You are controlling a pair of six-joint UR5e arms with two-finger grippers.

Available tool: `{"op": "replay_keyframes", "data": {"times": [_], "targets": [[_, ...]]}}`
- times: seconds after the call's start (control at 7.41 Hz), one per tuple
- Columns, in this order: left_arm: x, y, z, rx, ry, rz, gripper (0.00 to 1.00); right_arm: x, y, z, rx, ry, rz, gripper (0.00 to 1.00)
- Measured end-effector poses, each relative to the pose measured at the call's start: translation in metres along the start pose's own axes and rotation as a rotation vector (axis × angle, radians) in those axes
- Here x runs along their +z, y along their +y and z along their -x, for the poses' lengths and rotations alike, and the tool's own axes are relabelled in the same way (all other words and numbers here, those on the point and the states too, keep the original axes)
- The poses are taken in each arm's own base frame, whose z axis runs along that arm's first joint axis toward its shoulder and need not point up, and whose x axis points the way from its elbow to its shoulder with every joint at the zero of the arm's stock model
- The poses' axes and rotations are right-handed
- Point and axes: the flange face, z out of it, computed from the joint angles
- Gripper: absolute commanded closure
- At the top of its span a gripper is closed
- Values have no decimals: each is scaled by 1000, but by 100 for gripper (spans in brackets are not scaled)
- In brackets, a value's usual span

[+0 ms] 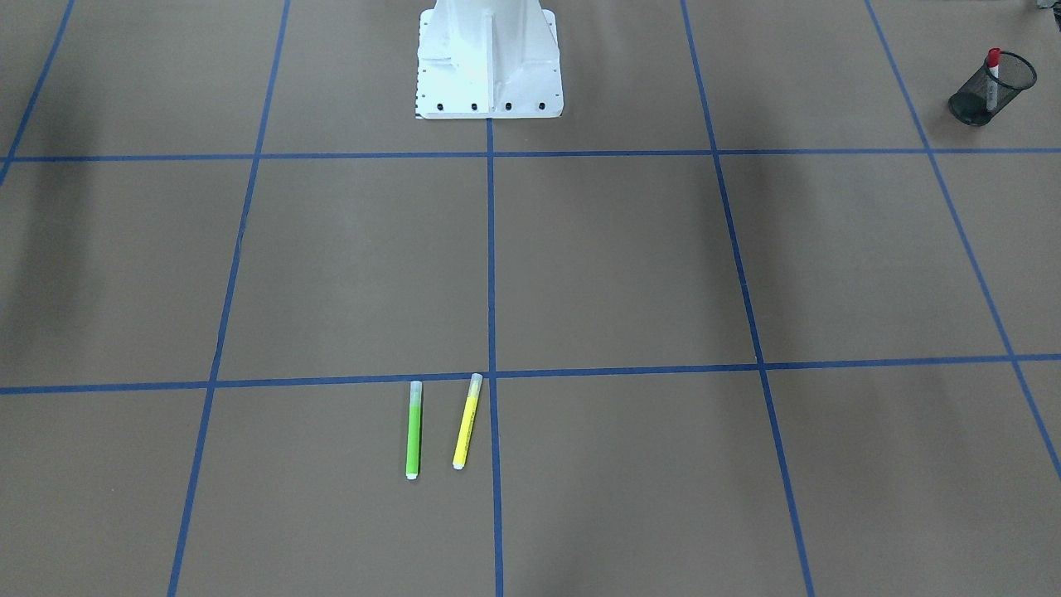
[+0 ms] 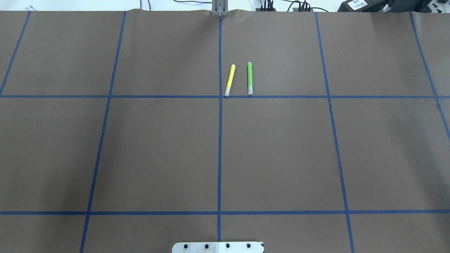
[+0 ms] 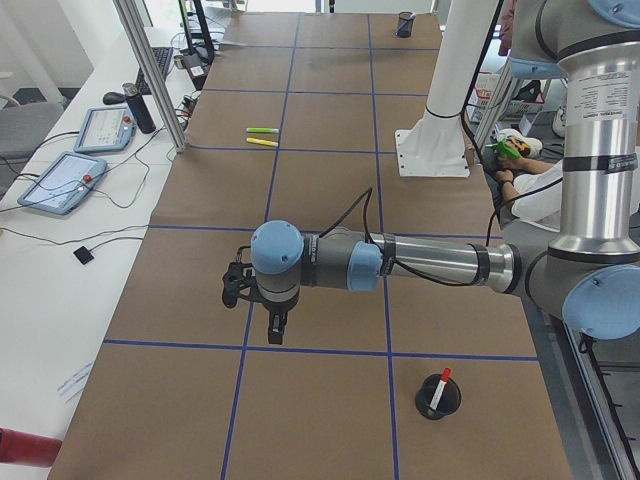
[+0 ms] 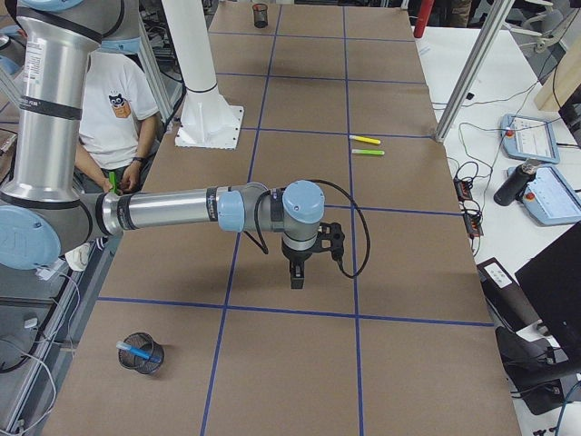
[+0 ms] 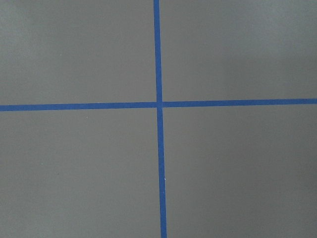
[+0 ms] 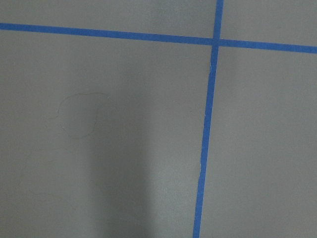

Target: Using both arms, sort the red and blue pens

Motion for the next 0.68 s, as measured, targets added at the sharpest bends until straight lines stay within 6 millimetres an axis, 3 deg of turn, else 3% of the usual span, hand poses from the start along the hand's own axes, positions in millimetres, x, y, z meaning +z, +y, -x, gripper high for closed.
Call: {"op": "replay_keyframes", "data": {"times": [0.68], "targets": [[6, -4, 5, 23, -4, -8, 0, -1, -1, 2, -15, -9, -11, 0]]}}
